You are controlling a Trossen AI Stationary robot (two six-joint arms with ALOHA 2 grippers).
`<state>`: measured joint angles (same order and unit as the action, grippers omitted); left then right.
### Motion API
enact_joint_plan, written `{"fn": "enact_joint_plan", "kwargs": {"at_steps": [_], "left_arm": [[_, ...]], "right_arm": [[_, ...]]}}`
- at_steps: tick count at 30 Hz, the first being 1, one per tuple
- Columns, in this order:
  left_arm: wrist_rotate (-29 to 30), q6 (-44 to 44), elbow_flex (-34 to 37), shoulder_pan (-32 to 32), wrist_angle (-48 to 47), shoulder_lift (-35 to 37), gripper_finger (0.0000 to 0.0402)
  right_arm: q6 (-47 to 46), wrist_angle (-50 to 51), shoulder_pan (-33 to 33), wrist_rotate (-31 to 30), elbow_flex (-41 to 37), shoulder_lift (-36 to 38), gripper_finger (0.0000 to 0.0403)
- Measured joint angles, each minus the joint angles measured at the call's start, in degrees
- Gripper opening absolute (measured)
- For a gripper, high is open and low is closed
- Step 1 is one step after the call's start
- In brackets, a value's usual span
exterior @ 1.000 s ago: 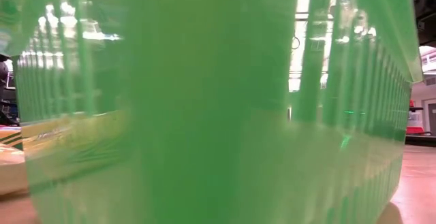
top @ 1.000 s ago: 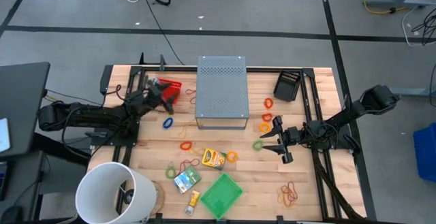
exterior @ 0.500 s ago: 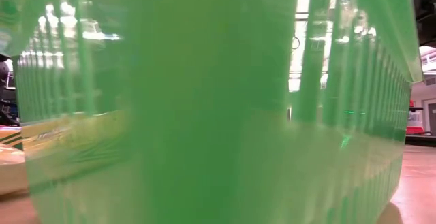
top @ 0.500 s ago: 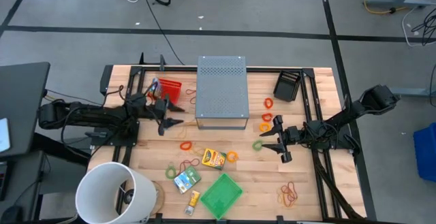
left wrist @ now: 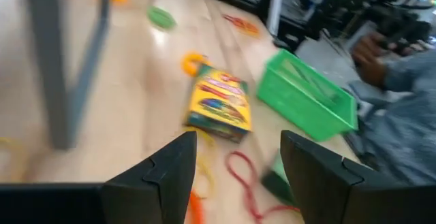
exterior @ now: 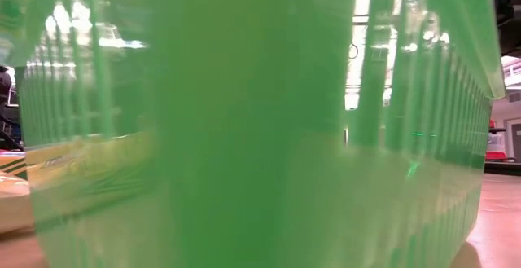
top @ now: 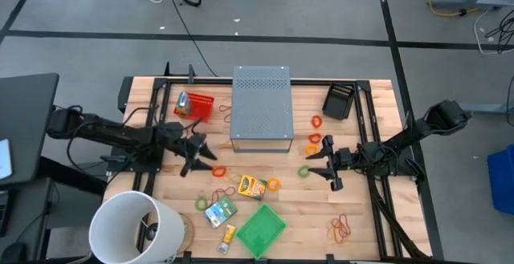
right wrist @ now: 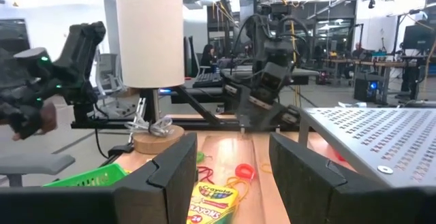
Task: Pick & Place Office Desk Supplies
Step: Put the yellow crayon box into the red basket
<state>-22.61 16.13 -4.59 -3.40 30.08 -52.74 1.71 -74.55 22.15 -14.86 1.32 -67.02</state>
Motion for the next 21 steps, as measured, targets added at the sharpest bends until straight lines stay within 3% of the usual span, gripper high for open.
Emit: {"fn": "enact_joint_plan", "kwargs": {"at_steps": [13, 21], "left_arm": [[1.6, 14.7, -2.5, 13.5, -3.3, -7.0, 0.0217], [1.1, 18.9, -8.6, 19.3, -3.2, -14.8, 0.0217]], "right_arm": [[-1.5, 1.2, 0.0, 0.0, 0.0, 0.0, 0.019], [-2.0, 3.4, 0.0, -0.7, 0.0, 0.0, 0.019]]}}
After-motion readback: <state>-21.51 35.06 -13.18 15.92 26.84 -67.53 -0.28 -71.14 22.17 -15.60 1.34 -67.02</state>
